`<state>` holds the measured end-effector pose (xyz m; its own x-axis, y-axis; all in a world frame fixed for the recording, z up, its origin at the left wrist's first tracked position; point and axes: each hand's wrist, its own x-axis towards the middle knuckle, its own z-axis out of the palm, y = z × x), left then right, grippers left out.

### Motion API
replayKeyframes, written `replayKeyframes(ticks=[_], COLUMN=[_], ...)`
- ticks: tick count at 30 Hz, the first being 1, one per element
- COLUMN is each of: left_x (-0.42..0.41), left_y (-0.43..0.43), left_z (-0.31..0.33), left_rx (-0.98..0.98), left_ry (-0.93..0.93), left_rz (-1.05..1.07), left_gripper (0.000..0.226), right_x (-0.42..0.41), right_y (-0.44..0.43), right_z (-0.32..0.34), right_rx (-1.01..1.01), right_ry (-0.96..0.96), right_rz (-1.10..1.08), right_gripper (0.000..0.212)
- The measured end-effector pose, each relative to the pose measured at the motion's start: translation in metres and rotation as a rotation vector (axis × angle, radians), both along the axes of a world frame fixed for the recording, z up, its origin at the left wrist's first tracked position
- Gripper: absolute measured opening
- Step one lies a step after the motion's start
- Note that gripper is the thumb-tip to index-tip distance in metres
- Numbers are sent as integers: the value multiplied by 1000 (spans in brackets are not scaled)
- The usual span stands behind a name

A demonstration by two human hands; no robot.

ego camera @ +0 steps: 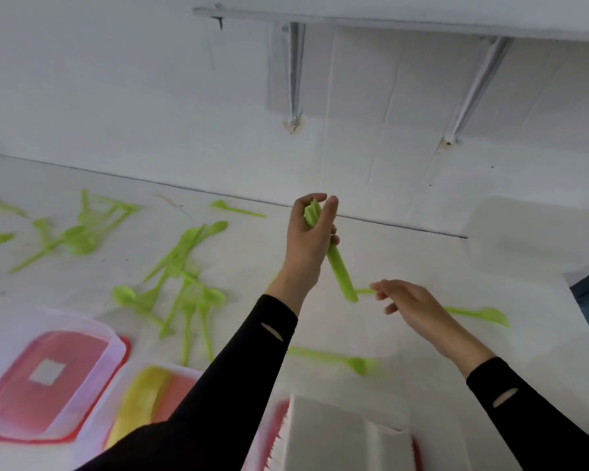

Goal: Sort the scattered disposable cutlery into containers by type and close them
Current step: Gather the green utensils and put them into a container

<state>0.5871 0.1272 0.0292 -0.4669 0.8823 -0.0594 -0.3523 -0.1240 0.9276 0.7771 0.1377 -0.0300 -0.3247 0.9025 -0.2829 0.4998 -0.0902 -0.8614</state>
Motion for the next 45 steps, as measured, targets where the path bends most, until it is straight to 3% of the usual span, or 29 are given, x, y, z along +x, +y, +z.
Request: replayKeyframes(ticks=[4, 12, 18, 22, 24, 30, 35, 40, 42, 45], left_x=[-67, -235, -329, -370, -381, -381, -391, -417, -425, -435], left_y=[-35, -115, -149, -148, -146, -137, -119, -112, -110, -100], left_z=[-2, 5, 15, -15, -39, -79, -90, -66, -56, -46], left_rx=[-40, -197, -270, -463, -592, -983, -882, -517, -410, -293], left_ry=[57, 177, 589, 969, 1103, 1396, 1284, 732, 543, 410], left_rz=[58, 305, 387, 192, 43, -392, -561, -611, -566, -428], left_gripper=[13, 22, 21, 14, 16, 55, 38, 14, 10, 4], right_x=[-20, -177, -258, -288, -296, -301, -303, -320, -330, -349], right_y=[-9, -42, -52, -50, -51, -45, -26, -13, -8, 5], right_z=[-3, -6, -29, -37, -39, -39, -22, 4, 11, 9], right_rx=[22, 114, 419, 428, 368, 139, 109, -39, 3, 80], right_ry=[-93, -171, -555, -874, -934, -676, -179, 466, 500, 361], right_rz=[142, 540, 584, 494, 505, 388, 21, -263, -309, -335], right_gripper=[18, 17, 29, 42, 44, 20, 7, 11, 13, 9])
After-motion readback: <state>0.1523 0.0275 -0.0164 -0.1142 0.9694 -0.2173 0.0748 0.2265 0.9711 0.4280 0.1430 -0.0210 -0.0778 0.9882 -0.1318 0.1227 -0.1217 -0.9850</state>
